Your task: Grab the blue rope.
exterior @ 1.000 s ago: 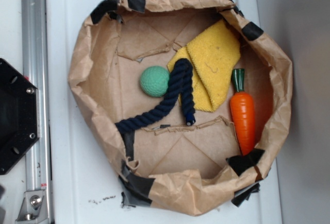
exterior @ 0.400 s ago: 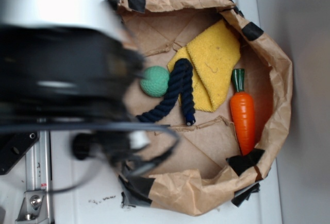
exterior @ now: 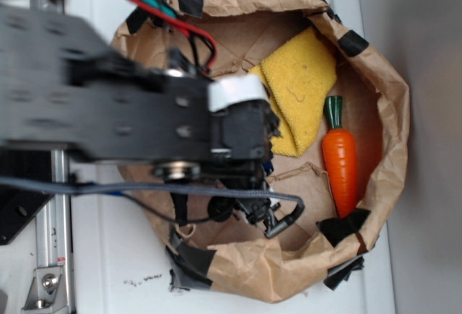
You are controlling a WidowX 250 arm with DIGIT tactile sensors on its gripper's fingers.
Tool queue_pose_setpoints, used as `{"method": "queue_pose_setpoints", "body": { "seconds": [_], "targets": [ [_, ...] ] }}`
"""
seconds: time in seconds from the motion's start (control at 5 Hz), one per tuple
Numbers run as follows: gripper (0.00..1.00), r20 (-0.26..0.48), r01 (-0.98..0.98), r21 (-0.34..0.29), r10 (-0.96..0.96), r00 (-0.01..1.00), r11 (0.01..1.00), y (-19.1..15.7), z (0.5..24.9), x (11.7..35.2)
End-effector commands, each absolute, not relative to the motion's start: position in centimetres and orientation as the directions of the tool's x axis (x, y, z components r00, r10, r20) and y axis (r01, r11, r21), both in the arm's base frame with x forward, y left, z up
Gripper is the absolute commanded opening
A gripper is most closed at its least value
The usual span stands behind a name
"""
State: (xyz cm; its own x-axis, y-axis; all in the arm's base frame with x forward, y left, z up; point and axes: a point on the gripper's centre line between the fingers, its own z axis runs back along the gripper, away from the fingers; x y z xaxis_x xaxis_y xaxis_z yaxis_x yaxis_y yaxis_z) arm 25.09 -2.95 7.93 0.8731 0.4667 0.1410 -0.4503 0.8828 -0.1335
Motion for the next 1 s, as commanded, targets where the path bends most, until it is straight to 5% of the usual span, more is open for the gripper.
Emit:
{"method": "queue_pose_setpoints", "body": {
  "seconds": [0.0,0.2,0.8],
  "targets": [
    [1.00,0.067,-0.436,-0.199,0.456,0.887,0.877,-4.6,4.7,28.0],
    [0.00,0.066,-0.432,-0.199,0.452,0.890,0.880,-5.0,4.8,27.6],
    [0.00,0.242,-0.258,-0.187,0.299,0.923,0.948,-3.7,6.9,28.8]
  ]
}}
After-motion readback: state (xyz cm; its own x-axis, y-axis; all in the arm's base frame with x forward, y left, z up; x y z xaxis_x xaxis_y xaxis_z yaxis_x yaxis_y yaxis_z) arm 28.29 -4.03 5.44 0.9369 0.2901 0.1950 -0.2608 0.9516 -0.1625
